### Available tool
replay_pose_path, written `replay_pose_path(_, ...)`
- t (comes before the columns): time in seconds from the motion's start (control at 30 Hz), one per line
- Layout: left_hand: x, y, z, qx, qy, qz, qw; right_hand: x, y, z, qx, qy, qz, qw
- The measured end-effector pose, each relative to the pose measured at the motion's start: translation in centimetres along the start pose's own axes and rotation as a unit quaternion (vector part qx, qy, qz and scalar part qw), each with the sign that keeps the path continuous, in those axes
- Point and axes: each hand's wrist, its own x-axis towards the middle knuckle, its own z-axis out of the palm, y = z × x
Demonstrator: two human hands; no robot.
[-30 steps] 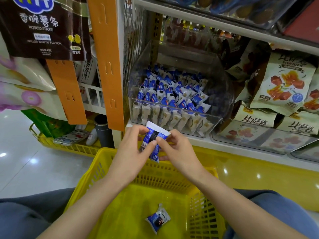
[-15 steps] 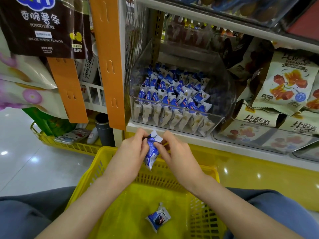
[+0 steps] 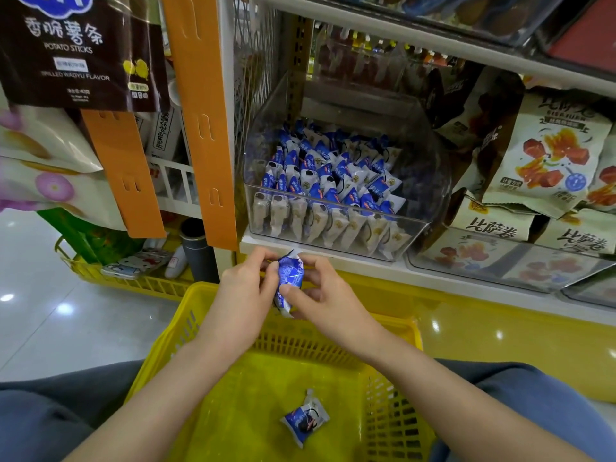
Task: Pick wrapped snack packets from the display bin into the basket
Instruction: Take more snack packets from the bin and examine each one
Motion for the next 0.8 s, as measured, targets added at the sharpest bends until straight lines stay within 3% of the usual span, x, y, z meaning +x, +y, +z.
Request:
replay_pose_path(0.17,-0.1,0.0,0.3,-0.012,-0.074,-0.034,0.997,0.6,-0.4,-0.6,0.064,0.011,0.046,0.997)
replay_pose_path(0.4,0.1,-0.1,-0.2,-0.057,-0.077,-0.045,0.994,0.9,-0.5,-0.5,0.077,0.008,0.036,0.996)
replay_pose_path(0.5,0.3,0.7,0.0,-0.166,-0.069,-0.094,0.979,0.8,-0.2,-0.6,-0.016,0.036,-0.034,0.999)
replay_pose_path(0.6,0.3,1.3,0.1,-0.273,-0.112,-0.151,0.943,0.4,0.4,-0.8,-0.168,0.077,-0.123,0.975)
replay_pose_path(0.7,0.1,1.5,0.1,-0.301,-0.123,-0.163,0.931,0.3,0.9,-0.7,-0.326,0.076,-0.193,0.922)
replay_pose_path(0.8,0.4,1.4,-0.1,-0.291,-0.066,-0.177,0.938,0.5,0.5,-0.8,-0.343,0.06,-0.217,0.912)
